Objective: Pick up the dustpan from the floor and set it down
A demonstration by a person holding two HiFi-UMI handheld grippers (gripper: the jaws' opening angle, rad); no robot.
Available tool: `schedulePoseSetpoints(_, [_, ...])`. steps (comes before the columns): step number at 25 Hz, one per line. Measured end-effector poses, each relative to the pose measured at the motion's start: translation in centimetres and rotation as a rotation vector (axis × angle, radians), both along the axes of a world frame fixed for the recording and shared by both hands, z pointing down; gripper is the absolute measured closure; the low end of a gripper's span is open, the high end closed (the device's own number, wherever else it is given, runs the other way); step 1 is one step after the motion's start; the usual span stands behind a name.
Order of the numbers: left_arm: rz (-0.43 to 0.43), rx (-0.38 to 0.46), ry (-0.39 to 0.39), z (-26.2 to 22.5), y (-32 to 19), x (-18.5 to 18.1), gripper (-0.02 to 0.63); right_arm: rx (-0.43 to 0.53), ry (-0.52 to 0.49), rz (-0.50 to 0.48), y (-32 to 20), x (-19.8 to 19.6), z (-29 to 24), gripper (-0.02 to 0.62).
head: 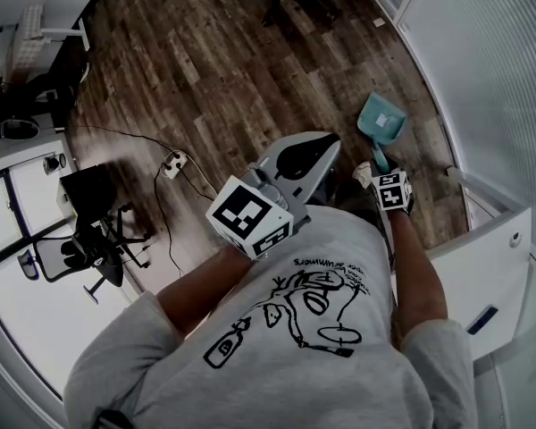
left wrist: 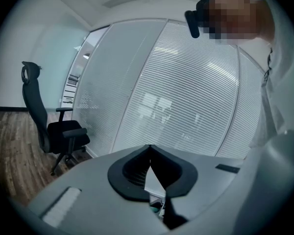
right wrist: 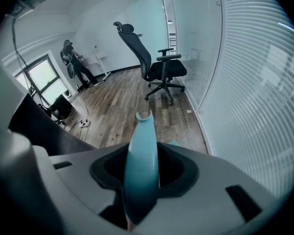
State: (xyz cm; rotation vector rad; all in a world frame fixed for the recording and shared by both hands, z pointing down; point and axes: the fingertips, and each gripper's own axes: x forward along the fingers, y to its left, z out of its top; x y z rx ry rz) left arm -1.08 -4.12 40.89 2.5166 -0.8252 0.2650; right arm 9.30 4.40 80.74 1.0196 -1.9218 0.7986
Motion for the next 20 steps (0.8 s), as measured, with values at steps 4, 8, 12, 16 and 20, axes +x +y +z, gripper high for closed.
schedulePoseSetpoints(4, [0.0, 0.0, -0.002, -0.1, -0.2, 0.0, 0.604, -0.012, -0.003, 0.0, 0.4, -0.1, 0.3, 0.477])
schedulePoseSetpoints(8, [-0.001, 0.002, -0.005, -0.2, 0.1, -0.1, 0.604, -0.015, -0.013, -0.007, 1.0, -0.3, 0.5, 0.472])
schedulePoseSetpoints(12, [0.004, 0.001, -0.006, -0.2, 0.1, 0.0, 0.604, -0.026, -0.023, 0.008, 1.3, -0.6, 0.7, 0.472])
schedulePoseSetpoints(16, [0.006, 0.003, -0.003, -0.1, 0.1, 0.2, 0.604, -0.065, -0.036, 0.016, 2.1, -0.8, 0.9, 0.469])
schedulePoseSetpoints(20, [0.006, 0.0, -0.003, -0.2, 0.1, 0.1, 0.604, -0.094, -0.077, 0.039, 2.7, -1.0, 1.0, 0.466])
